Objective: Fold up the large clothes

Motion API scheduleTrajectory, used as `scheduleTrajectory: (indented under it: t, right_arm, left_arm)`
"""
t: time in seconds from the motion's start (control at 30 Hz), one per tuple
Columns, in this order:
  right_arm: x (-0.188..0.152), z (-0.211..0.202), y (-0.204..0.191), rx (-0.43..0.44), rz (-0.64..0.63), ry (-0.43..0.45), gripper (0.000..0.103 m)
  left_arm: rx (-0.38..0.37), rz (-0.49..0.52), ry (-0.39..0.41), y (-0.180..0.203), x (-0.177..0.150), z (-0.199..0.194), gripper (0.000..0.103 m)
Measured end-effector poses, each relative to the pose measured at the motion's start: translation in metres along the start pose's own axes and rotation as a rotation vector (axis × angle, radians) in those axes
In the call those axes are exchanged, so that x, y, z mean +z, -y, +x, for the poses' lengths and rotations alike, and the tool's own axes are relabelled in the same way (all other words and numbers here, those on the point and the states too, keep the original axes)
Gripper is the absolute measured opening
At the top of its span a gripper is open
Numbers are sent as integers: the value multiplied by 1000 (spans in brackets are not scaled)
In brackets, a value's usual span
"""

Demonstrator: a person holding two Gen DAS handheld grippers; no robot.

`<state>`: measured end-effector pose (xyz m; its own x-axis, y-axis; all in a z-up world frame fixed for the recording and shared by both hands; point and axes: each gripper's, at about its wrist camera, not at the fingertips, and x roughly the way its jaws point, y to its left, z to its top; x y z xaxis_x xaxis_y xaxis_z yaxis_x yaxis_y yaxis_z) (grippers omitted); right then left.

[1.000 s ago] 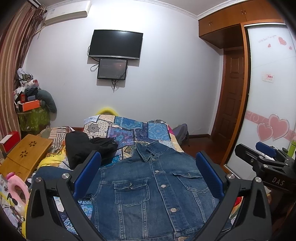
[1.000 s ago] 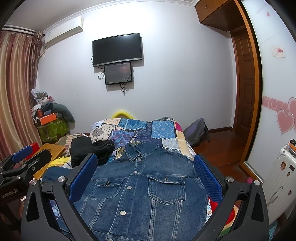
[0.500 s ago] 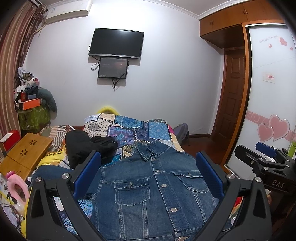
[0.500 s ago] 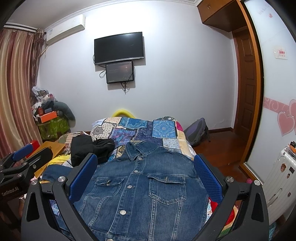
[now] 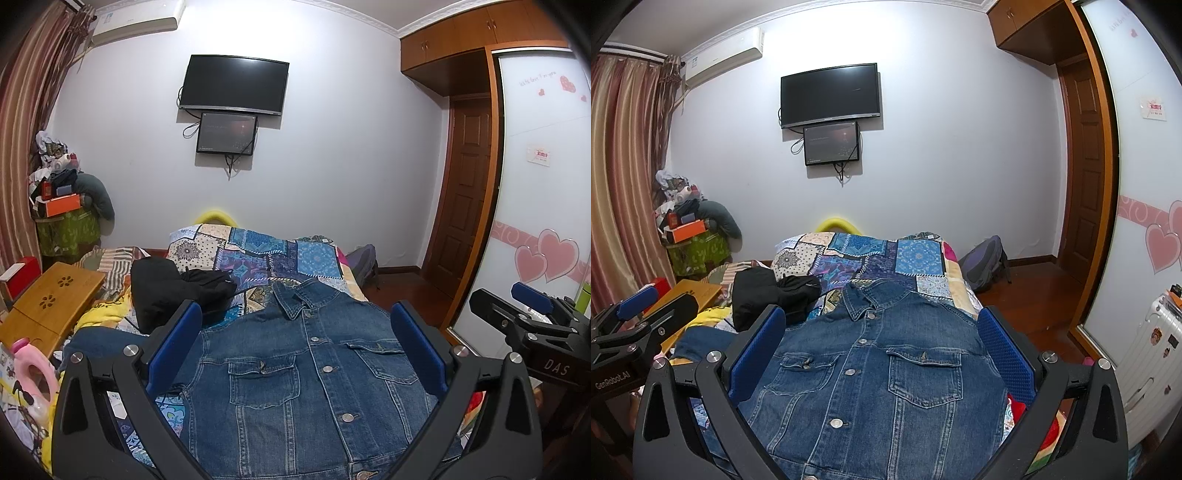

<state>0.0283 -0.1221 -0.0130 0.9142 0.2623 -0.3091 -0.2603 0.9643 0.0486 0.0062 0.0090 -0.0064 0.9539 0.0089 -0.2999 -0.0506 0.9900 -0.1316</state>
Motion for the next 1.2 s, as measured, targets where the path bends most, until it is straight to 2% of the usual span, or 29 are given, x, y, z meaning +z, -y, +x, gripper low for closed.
scheduleTrajectory:
  t: [0.37,0.77,1.0,1.2]
  right_arm:
    - [-1,2,0,-3,-1,-11,103]
    - [4,17,2,-10,7,-47,103]
    - [2,39,7,-23,20,-101,103]
    - [-1,66,11,-36,47,-166,103]
  left_arm:
    - [4,-8,-10,-4,-2,1,103]
    - [32,-14,-35,-18,2,24,103]
    - [121,-47,-40,-55,8,46,103]
    - [284,-60,-58,-112,11,72,103]
